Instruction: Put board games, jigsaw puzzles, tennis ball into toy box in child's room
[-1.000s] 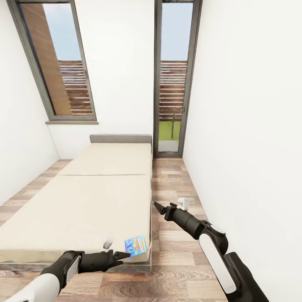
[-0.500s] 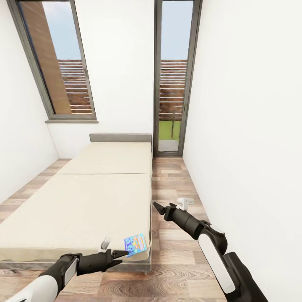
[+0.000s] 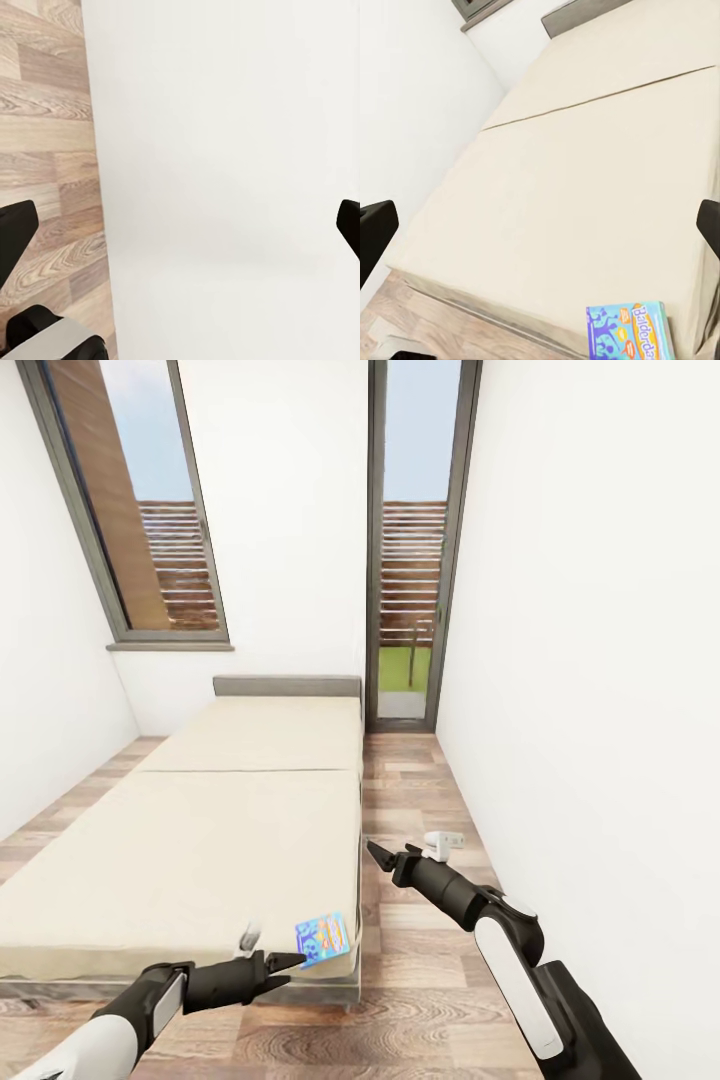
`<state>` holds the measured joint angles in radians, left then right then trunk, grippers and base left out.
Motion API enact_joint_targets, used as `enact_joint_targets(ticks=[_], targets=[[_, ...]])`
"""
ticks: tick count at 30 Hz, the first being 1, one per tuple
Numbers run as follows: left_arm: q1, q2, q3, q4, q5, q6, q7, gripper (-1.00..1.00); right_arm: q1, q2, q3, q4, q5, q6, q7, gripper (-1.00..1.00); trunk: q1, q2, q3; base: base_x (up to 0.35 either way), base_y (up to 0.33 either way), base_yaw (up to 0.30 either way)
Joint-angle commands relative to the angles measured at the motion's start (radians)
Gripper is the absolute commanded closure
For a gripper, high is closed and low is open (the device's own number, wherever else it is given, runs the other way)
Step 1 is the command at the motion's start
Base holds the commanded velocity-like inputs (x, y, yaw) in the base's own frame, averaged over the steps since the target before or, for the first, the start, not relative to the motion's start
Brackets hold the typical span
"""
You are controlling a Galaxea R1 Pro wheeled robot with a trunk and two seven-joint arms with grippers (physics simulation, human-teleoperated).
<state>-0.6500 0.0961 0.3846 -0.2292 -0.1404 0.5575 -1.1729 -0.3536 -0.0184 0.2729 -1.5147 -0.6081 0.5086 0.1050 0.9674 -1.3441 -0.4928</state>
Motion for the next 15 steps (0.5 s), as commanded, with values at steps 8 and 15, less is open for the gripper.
enact_joint_targets(ticks=[8, 15], targets=[[-0.009, -0.009, 0.104, -0.007, 0.014, -0.003, 0.016, -1.00, -0.001, 0.000, 0.000, 0.000, -0.004, 0.004, -0.001, -1.00, 0.031, -0.057, -0.026, 0.000, 0.000, 0.000], [-0.010, -0.001, 0.130, -0.006, 0.021, -0.063, 0.016, -1.00, -0.001, 0.005, 0.001, 0.001, -0.004, 0.004, -0.002, -1.00, 0.058, -0.106, -0.048, 0.000, 0.000, 0.000]])
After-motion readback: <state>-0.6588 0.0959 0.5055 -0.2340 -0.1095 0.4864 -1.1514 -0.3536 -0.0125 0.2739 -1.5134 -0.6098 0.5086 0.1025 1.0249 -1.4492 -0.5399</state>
